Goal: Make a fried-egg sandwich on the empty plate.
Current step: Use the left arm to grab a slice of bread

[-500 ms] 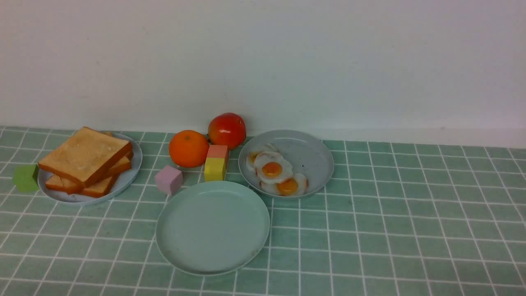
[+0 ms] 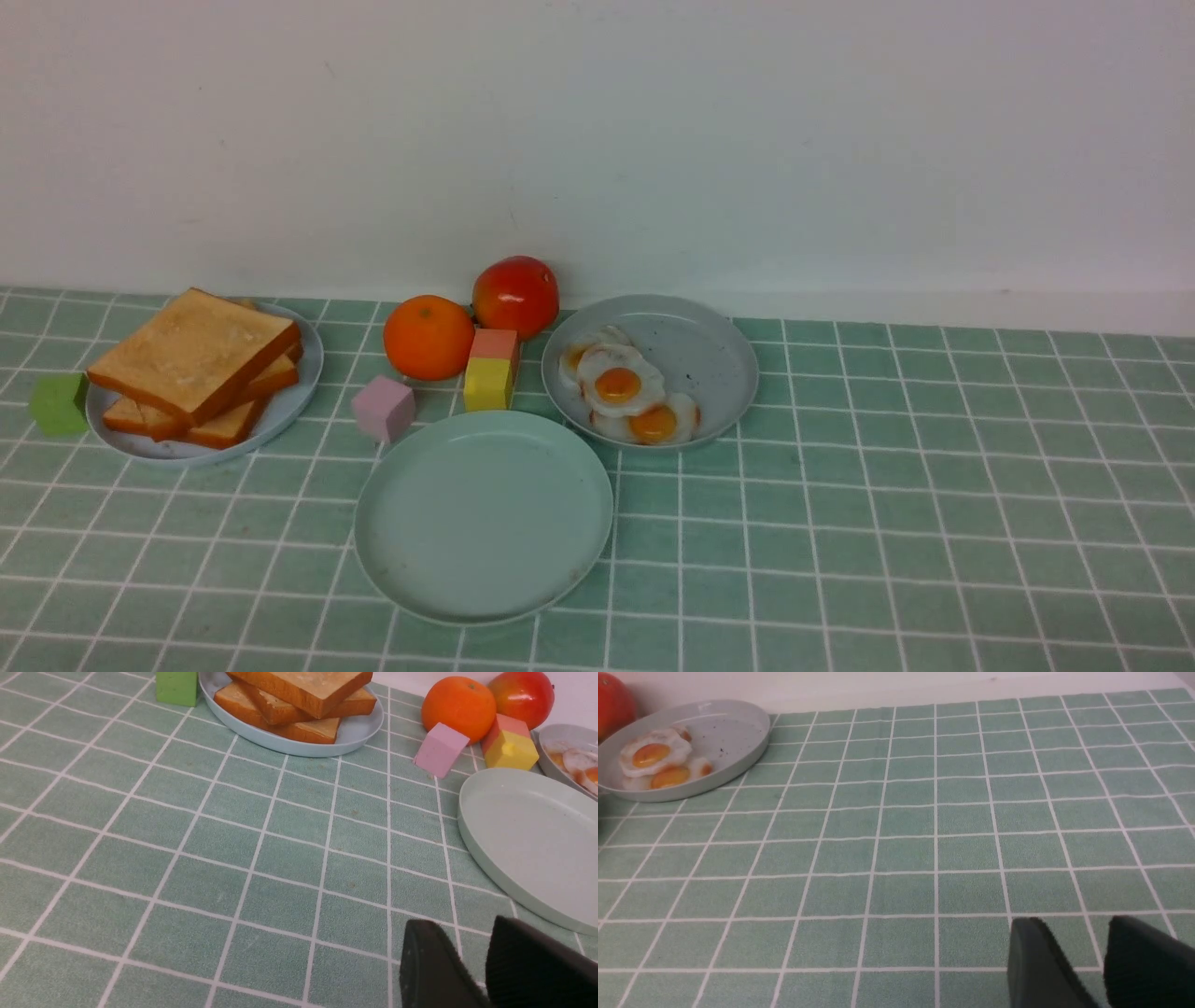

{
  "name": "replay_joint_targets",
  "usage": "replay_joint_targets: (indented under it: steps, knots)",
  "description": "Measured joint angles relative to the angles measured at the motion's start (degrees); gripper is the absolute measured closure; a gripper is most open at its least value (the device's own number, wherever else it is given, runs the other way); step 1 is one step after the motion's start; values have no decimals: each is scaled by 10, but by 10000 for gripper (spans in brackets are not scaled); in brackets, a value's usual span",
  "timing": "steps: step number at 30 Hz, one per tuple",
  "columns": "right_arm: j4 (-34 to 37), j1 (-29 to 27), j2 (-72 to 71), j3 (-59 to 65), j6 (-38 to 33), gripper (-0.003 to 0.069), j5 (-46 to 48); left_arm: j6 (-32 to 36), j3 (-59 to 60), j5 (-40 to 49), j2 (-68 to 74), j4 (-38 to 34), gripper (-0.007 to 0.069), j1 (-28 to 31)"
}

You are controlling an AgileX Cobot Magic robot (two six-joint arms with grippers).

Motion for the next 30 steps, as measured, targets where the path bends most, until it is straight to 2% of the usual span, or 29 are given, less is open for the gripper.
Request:
replay_joint_targets:
  steps: [11,19,24,27,30]
  knots:
    - [0,0,0,0,0,418,0,-5,0,-10,0,-6,411,0]
    - [0,0,0,0,0,418,0,-132,0,-145,0,-229,407,0]
    - [-1,7,0,0,0,418,0,-145,-1,-202,0,-263,408,0]
    - [-2,8,0,0,0,418,0,-146,-15,-183,0,-261,426,0]
    - [-2,8,0,0,0,418,0,-106,-84,-124,16,-247,519,0]
